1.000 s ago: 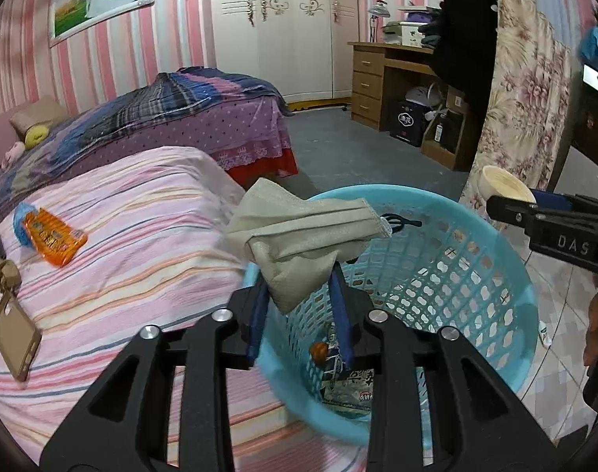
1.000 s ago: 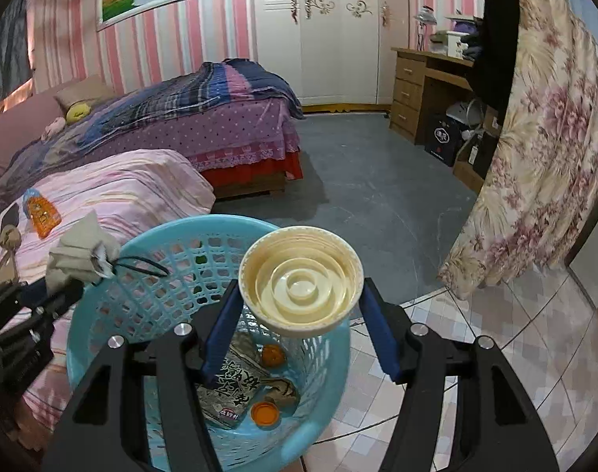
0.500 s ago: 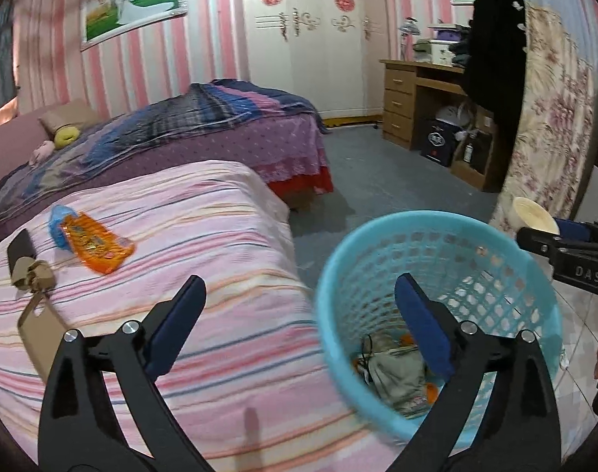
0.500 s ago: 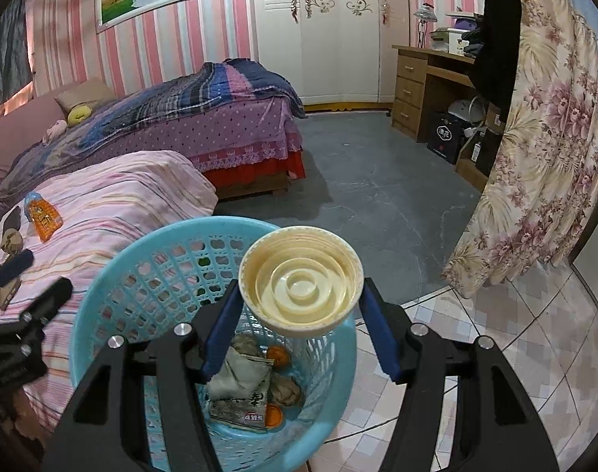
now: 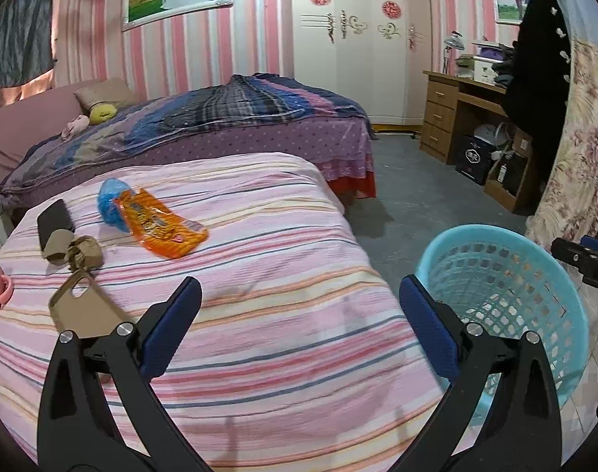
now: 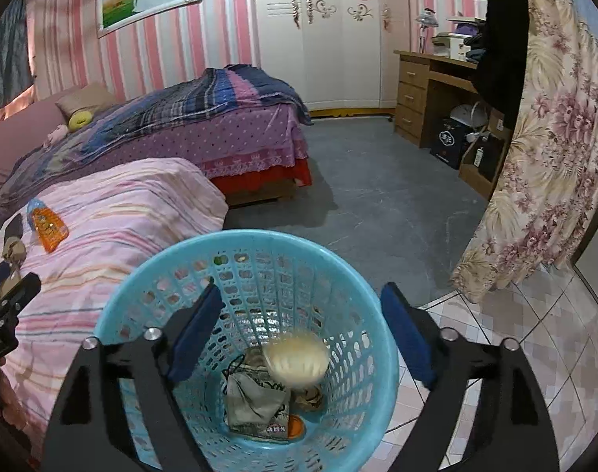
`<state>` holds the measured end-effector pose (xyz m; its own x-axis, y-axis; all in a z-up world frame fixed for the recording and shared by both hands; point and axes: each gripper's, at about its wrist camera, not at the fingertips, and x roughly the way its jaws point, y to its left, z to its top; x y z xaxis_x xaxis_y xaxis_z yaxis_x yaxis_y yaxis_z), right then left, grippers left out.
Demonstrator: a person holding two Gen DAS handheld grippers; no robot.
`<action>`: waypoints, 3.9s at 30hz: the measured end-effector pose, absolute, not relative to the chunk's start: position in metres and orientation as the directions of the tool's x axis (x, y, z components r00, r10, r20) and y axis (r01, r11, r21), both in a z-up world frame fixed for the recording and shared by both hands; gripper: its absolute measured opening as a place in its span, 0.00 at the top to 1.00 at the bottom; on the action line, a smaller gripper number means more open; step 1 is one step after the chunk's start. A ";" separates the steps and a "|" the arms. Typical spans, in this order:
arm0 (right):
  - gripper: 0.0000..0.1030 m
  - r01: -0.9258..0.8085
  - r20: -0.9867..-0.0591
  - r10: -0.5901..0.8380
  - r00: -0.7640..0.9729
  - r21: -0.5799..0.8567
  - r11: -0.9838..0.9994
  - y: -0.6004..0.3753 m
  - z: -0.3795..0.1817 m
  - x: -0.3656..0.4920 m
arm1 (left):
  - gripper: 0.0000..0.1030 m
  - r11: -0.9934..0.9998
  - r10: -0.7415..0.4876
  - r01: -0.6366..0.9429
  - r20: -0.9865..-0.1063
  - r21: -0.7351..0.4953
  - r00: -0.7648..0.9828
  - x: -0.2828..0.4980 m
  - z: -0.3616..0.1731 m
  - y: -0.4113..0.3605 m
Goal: Collect trash
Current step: 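Move both tools back toward the bed, then grasp the brown crumpled item with the left tool, then grasp the orange snack wrapper with the right tool while the left holds the brown item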
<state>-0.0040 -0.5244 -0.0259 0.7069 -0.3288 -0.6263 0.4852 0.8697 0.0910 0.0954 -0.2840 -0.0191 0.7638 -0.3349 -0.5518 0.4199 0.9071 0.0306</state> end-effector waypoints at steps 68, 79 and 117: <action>0.08 0.055 -0.658 -0.063 0.751 -0.033 0.998 -0.283 -0.038 0.206 | 0.59 0.987 -0.110 0.158 -0.654 0.014 0.748 0.252 -0.027 -0.061; 0.21 -0.070 -0.752 -0.014 0.659 -0.080 0.994 -0.249 -0.055 0.278 | 0.59 0.998 -0.012 0.054 -0.658 0.045 0.753 0.257 -0.027 0.004; 0.77 -0.007 -0.678 -0.018 0.735 -0.034 0.999 -0.269 -0.035 0.138 | 0.59 0.993 -0.050 0.105 -0.632 0.051 0.773 0.179 -0.018 -0.017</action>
<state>0.1381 -0.2694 -0.0352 0.7351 -0.0179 -0.6777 -0.0075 0.9994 -0.0344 0.1791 -0.0175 -0.0178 0.7731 -0.0496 -0.6323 0.1051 0.9932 0.0506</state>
